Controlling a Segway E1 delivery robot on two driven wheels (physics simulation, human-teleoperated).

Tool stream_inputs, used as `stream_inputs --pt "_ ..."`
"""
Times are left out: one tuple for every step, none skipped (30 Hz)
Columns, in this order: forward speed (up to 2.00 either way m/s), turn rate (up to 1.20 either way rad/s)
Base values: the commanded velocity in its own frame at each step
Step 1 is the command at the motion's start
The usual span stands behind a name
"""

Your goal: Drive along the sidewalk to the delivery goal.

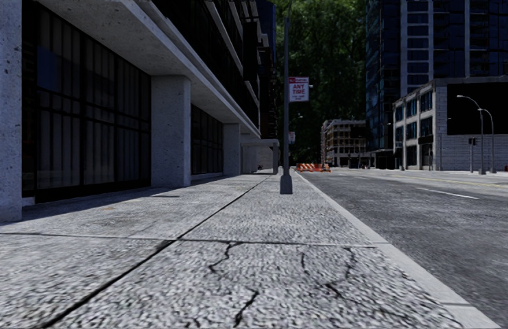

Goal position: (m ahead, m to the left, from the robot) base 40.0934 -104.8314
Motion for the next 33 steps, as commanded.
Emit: stream_inputs --pt "1.46 0.67" --pt "1.47 0.68" --pt "1.47 0.69" --pt "1.47 0.69" --pt "1.47 0.72" --pt "1.48 0.76" --pt "1.48 0.77" --pt "1.48 0.77" --pt "1.48 0.80" --pt "1.48 0.82" --pt "1.48 0.87" --pt "1.48 0.92" --pt "1.48 0.92" --pt "1.48 0.93" --pt "1.48 0.93" --pt "1.48 0.93" --pt "1.48 0.93" --pt "1.48 0.93" --pt "1.48 0.93" --pt "1.48 0.93" --pt "1.48 0.93" --pt "1.48 0.93" --pt "1.48 0.93" --pt "1.48 0.93" --pt "1.48 0.93" --pt "1.48 0.93" --pt "1.48 0.93" --pt "1.49 0.93" --pt "1.49 0.93" --pt "1.50 0.93" --pt "1.51 0.93" --pt "1.54 0.93" --pt "1.54 0.93"
